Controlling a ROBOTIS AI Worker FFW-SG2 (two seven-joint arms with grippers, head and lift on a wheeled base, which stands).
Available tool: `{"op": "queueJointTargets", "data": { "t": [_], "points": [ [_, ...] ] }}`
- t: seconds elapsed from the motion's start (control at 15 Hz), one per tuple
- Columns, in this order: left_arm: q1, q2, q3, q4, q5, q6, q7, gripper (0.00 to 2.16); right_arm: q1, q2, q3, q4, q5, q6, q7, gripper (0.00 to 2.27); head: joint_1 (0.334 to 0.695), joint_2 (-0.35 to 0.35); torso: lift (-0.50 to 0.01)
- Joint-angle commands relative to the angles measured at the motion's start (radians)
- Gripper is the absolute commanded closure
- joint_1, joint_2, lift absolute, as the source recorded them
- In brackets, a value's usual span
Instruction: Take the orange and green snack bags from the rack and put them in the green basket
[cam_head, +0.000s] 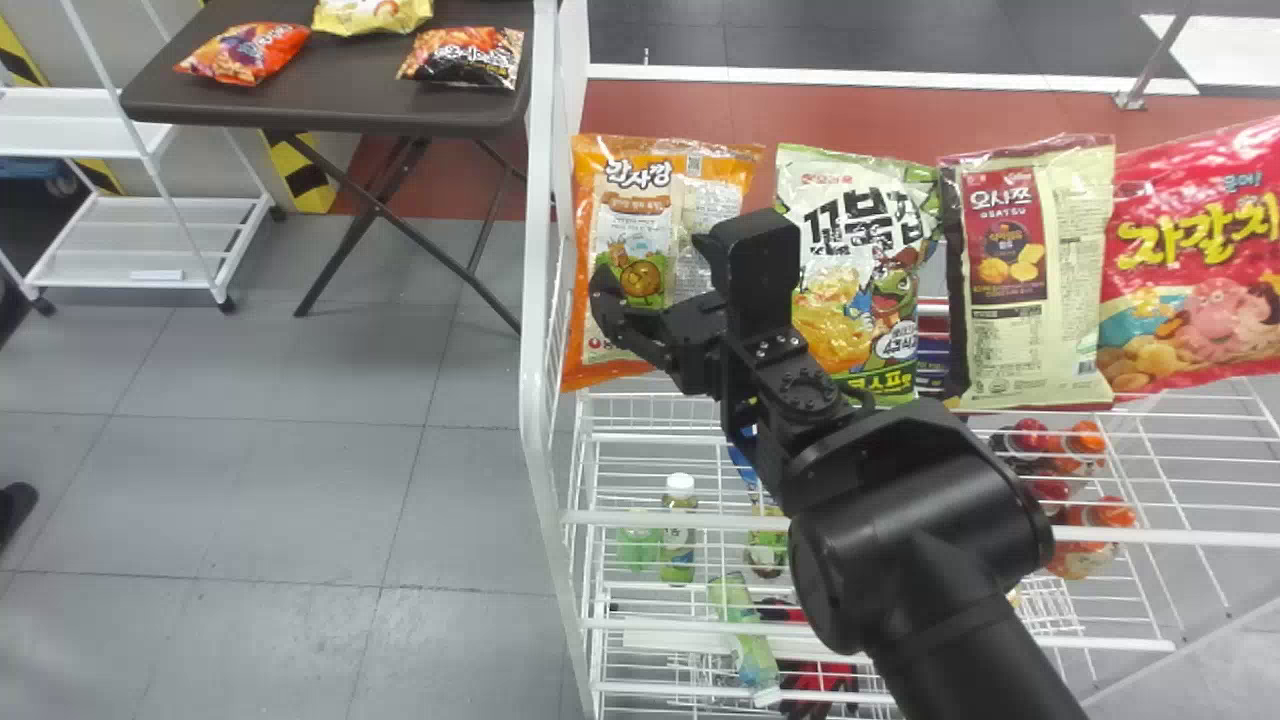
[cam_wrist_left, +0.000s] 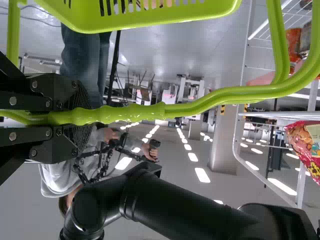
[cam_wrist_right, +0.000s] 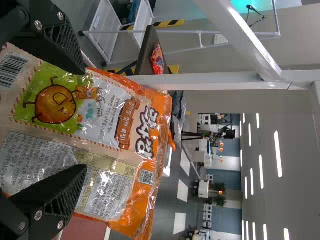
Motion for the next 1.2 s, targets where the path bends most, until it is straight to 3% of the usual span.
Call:
{"op": "queueJointTargets", "data": {
  "t": [0.0,0.07,0.13,0.53,0.8,1.13],
  "points": [
    [-0.018,0.0,-0.005,0.013,0.001,0.003,0.001,2.15,-0.019,0.002,-0.007,0.018,-0.009,0.036,0.001,1.65,0.695,0.018,0.0],
    [-0.026,0.0,-0.01,0.021,-0.001,0.003,0.001,2.15,-0.014,0.002,-0.014,0.012,-0.01,0.026,0.001,2.11,0.695,0.016,0.0],
    [-0.026,0.0,-0.01,0.021,0.001,0.003,0.001,2.15,0.003,0.002,-0.014,-0.016,-0.009,0.02,0.011,2.25,0.695,0.007,0.0],
    [-0.006,-0.002,-0.012,-0.002,0.001,0.003,0.005,2.15,0.084,-0.003,-0.014,-0.148,-0.033,-0.029,0.01,2.25,0.695,0.012,0.0],
    [0.003,-0.002,-0.024,-0.017,-0.006,0.003,0.012,2.15,0.198,-0.081,-0.04,-0.327,-0.095,0.002,0.008,2.25,0.695,0.001,0.0],
    [0.008,-0.002,-0.045,-0.039,-0.018,0.003,0.015,2.15,0.411,-0.169,-0.132,-0.583,-0.24,0.039,0.047,2.25,0.695,-0.096,0.0]
  ]
}}
